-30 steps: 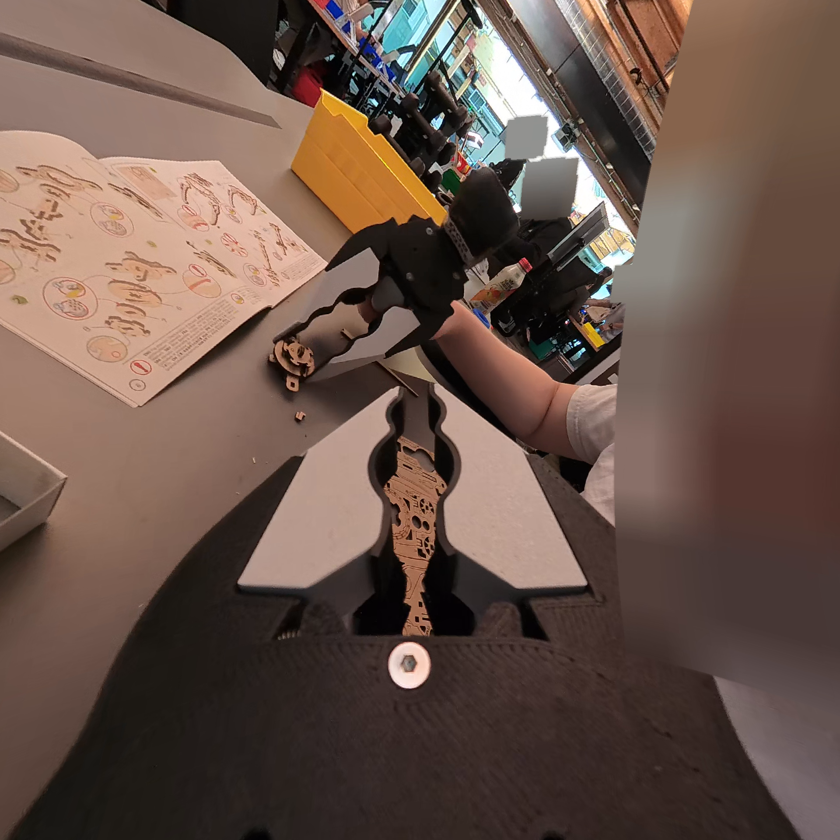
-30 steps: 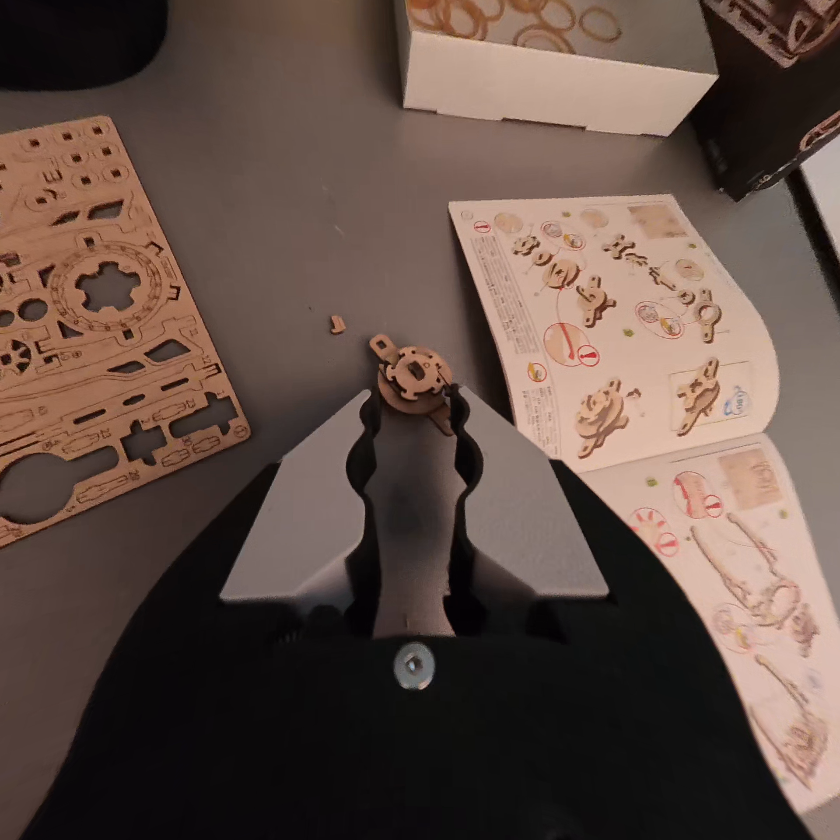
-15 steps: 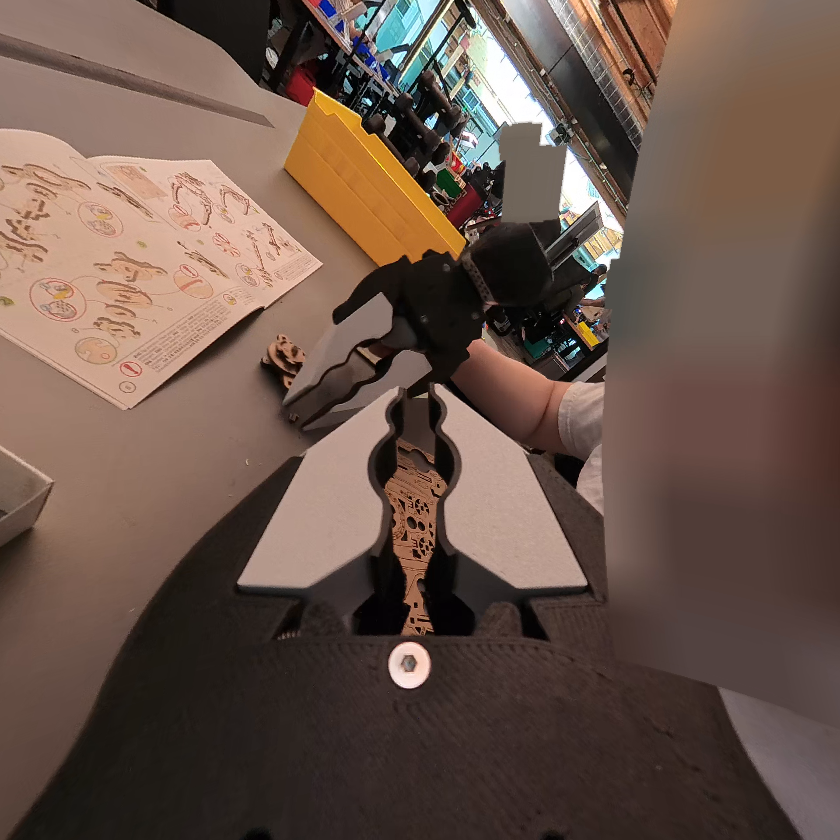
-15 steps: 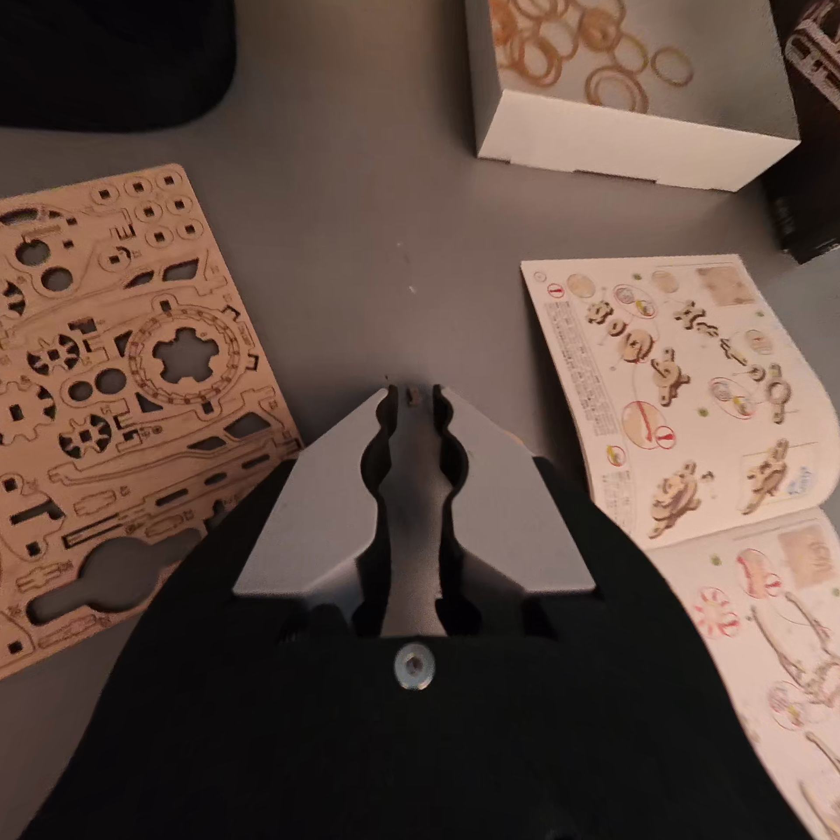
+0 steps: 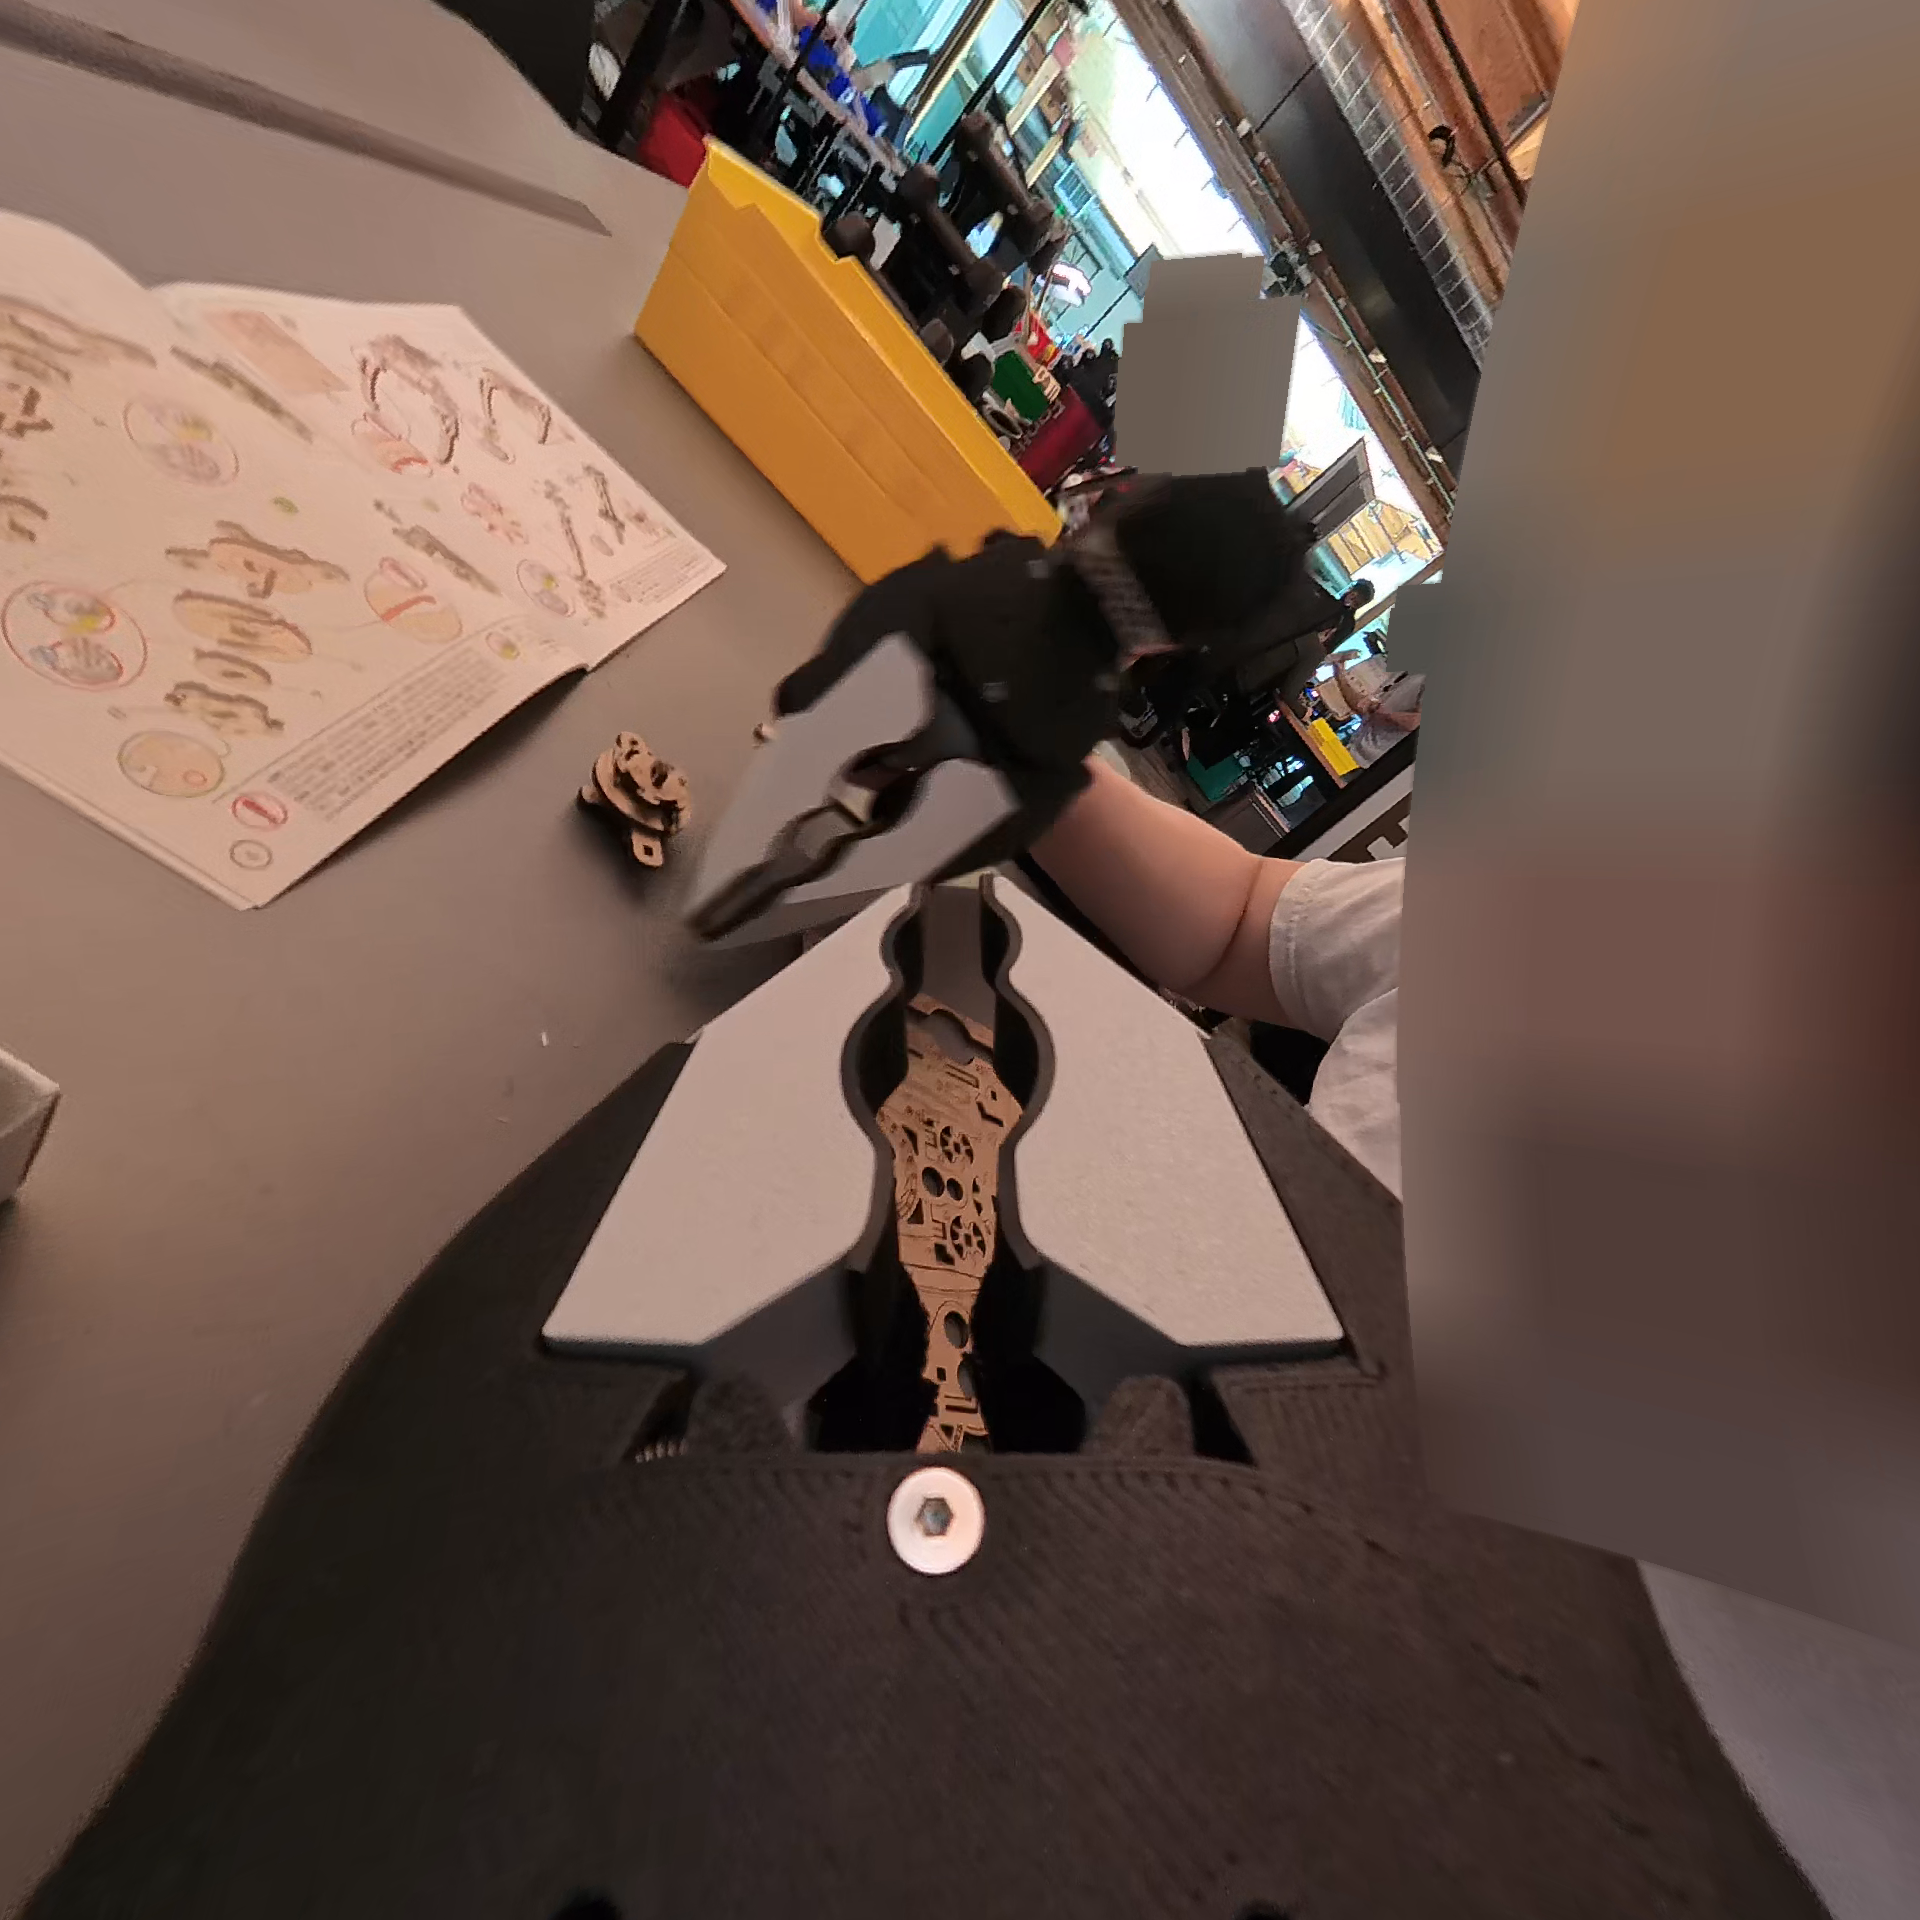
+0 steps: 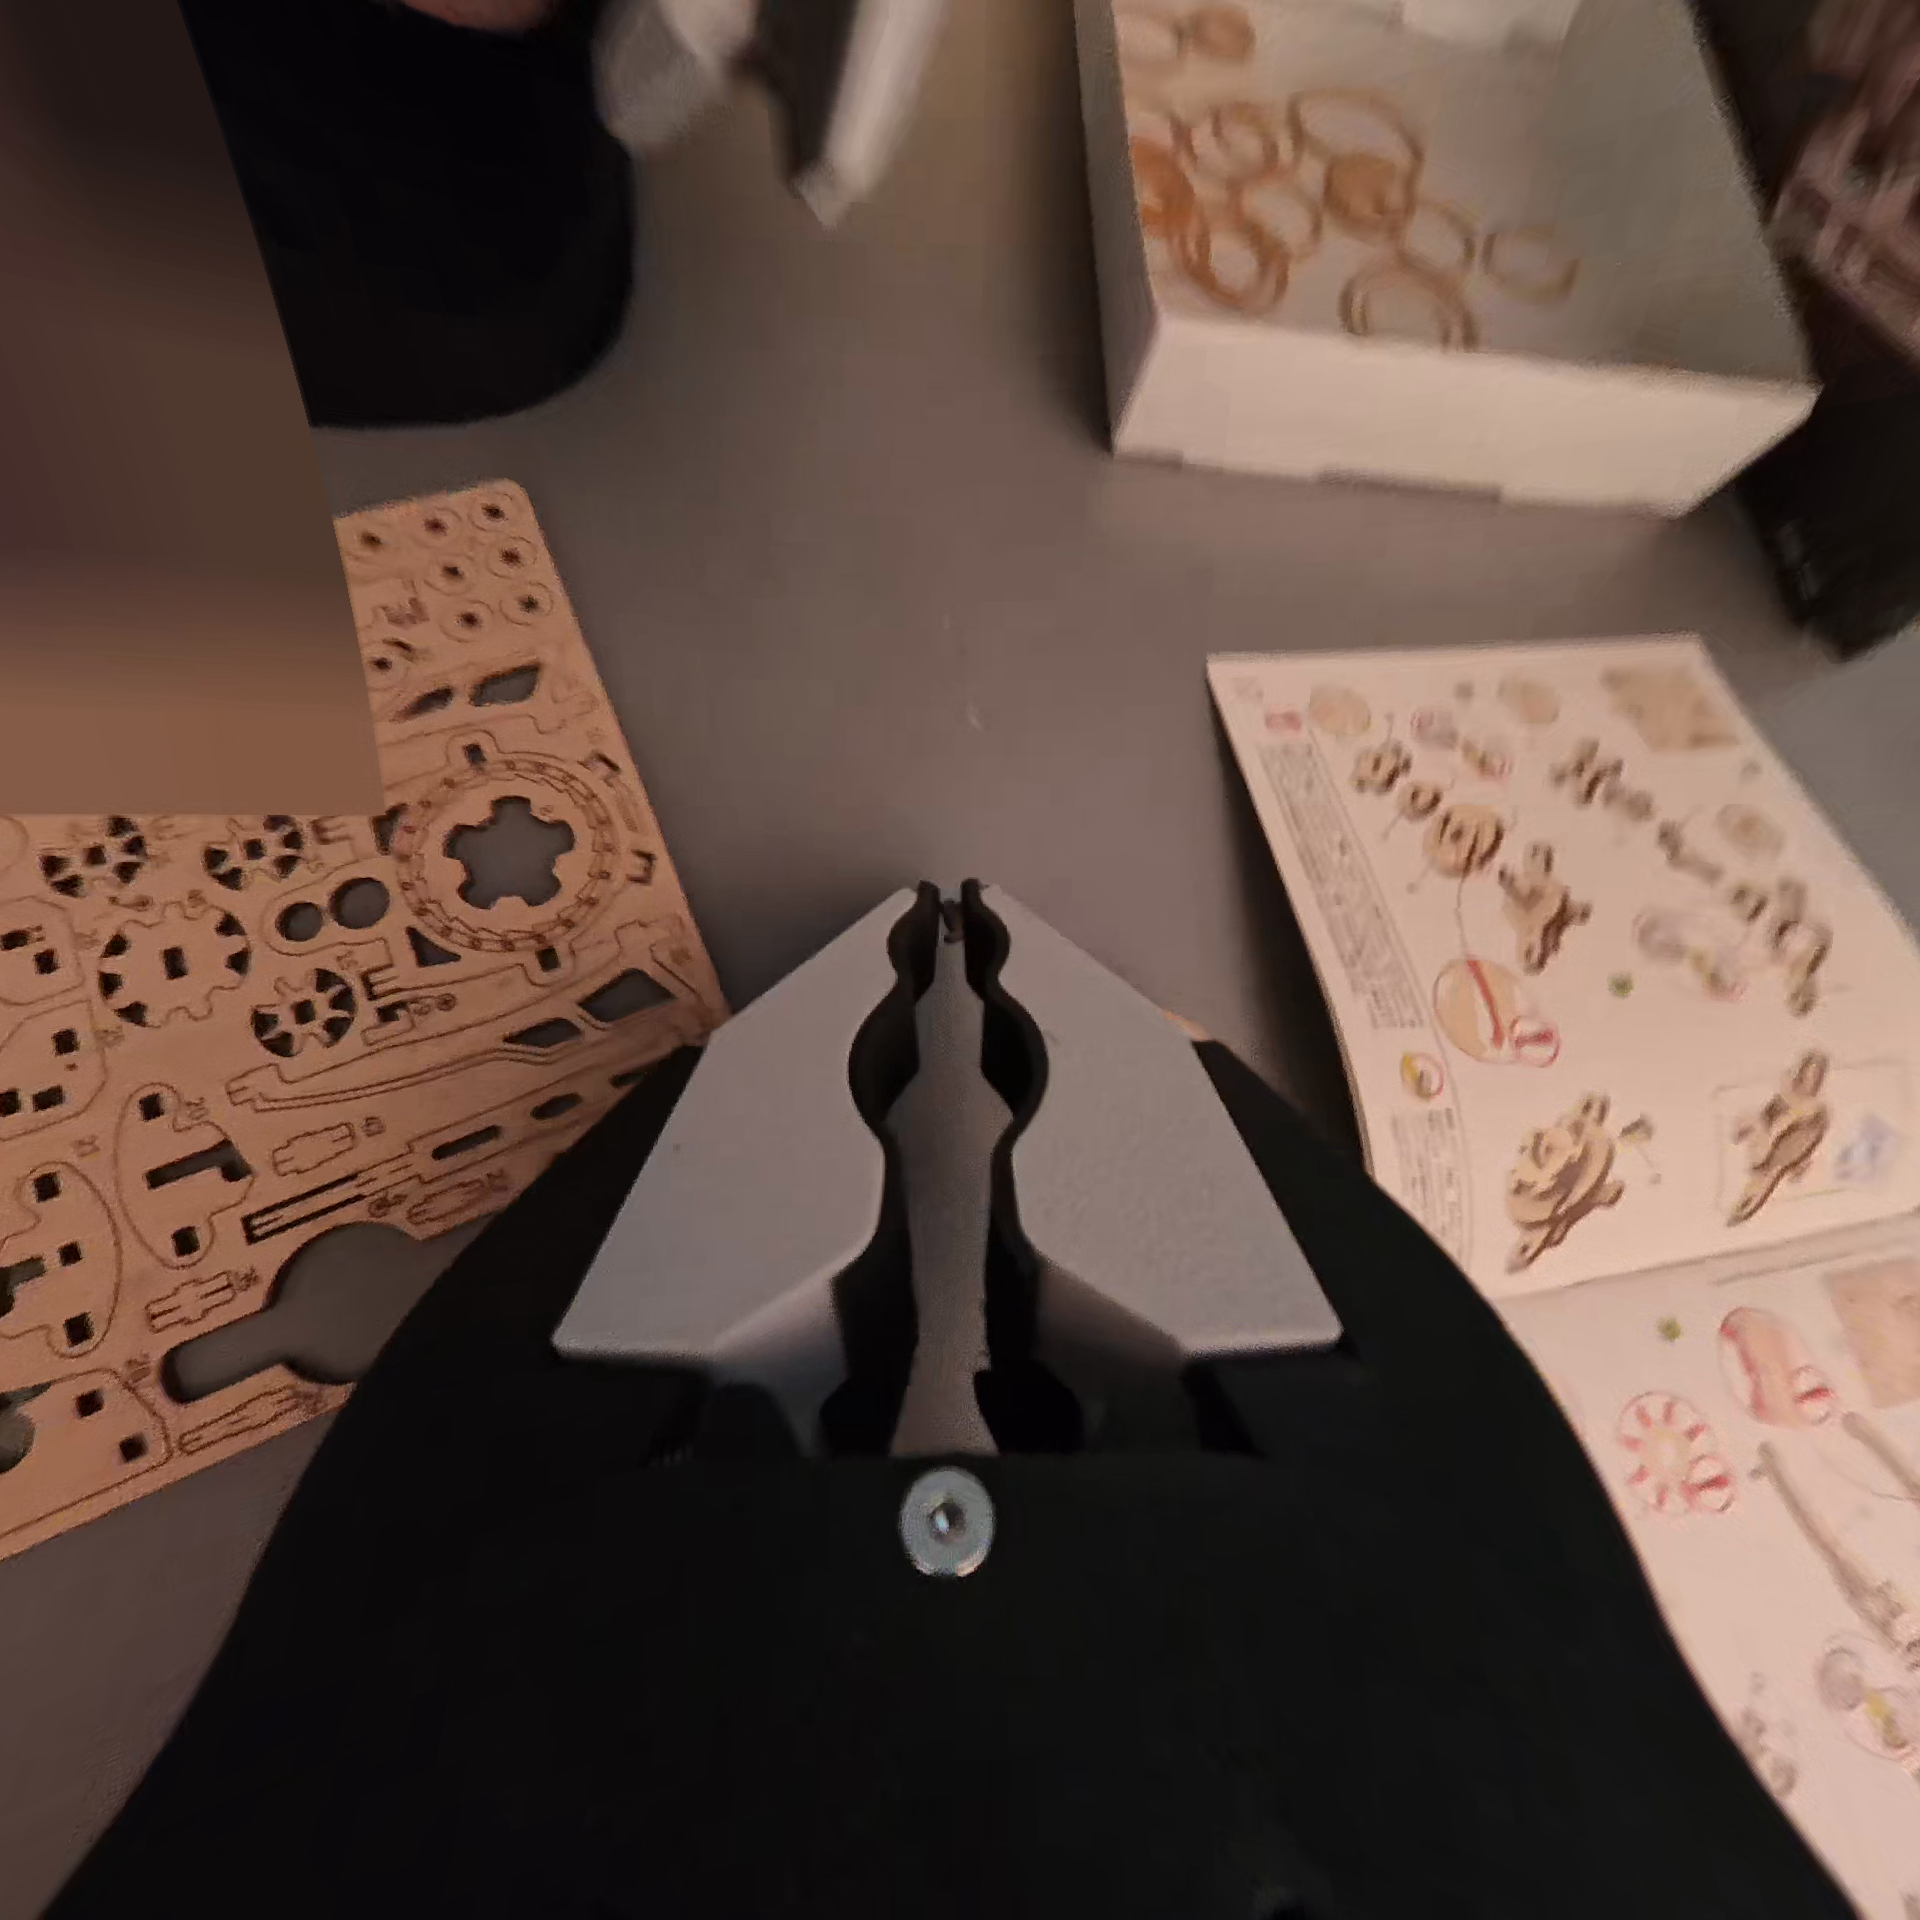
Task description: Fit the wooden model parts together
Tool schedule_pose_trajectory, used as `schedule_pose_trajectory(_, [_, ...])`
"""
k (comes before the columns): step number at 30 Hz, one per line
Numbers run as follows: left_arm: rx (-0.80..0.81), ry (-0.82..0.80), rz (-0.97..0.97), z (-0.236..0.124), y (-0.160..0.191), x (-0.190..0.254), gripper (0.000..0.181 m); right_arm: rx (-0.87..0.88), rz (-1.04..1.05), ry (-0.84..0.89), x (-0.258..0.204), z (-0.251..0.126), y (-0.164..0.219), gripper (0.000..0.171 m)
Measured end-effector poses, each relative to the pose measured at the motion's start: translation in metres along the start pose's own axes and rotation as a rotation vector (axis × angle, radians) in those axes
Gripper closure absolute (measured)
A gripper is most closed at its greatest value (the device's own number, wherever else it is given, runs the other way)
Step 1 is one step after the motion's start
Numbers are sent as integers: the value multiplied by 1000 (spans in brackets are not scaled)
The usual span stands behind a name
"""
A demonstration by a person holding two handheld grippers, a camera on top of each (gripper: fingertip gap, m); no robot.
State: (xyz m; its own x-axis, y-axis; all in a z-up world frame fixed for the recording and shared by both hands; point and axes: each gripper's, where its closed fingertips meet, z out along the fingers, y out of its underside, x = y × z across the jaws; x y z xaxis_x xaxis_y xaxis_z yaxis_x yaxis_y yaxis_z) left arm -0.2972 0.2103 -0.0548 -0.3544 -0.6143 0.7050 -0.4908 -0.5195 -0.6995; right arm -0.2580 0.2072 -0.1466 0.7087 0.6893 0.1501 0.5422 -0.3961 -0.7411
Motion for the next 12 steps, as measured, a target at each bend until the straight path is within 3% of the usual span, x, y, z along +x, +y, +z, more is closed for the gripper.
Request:
schedule_pose_trajectory(6, [-42, 11, -81, 10, 13, -7, 173, 272, -256, 97, -19, -29, -52, 168])
schedule_pose_trajectory(12, [-81, 122, -147, 26, 25, 9, 172, 332, -324, 141, -27, -32, -66, 167])
